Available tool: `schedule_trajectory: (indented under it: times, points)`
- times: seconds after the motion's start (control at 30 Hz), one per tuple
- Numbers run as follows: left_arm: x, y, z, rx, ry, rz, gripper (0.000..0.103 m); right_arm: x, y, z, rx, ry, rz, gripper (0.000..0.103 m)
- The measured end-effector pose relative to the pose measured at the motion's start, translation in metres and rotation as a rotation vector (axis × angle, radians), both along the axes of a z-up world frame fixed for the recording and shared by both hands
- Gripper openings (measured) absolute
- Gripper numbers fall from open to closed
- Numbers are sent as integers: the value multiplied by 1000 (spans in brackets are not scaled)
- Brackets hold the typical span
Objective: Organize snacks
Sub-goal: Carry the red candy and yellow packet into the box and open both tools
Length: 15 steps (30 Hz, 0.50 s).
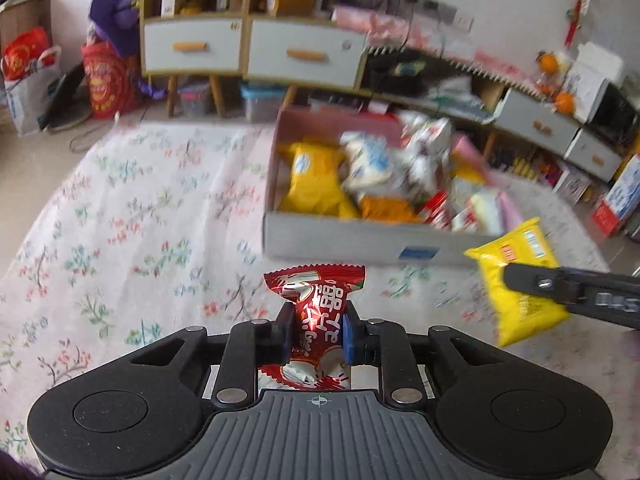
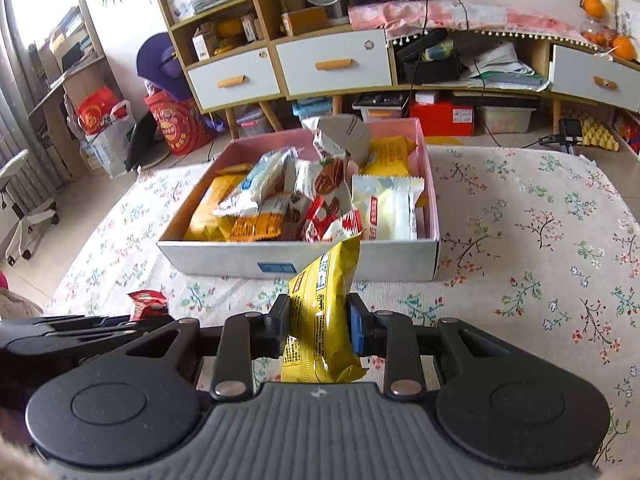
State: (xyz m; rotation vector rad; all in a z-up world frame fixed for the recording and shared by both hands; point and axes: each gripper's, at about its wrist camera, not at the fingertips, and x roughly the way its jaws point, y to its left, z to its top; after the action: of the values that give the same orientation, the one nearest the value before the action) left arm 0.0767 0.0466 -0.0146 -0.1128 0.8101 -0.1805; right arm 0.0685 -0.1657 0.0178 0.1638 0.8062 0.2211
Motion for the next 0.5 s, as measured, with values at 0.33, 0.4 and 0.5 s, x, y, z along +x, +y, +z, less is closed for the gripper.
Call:
schedule_trajectory:
  times: [0.33,0.4,0.5]
  points:
    - [42,-12,23,-36,-100,-25,20,31,-9,17,91,-51,-64,27]
    - [59,-15,18,-41,-95,-18,20,41,-8,17,107,-69,-69,27]
    - [81,-17,10,-64,-98,-17,20,57,-6,13,117,-82,-79,27]
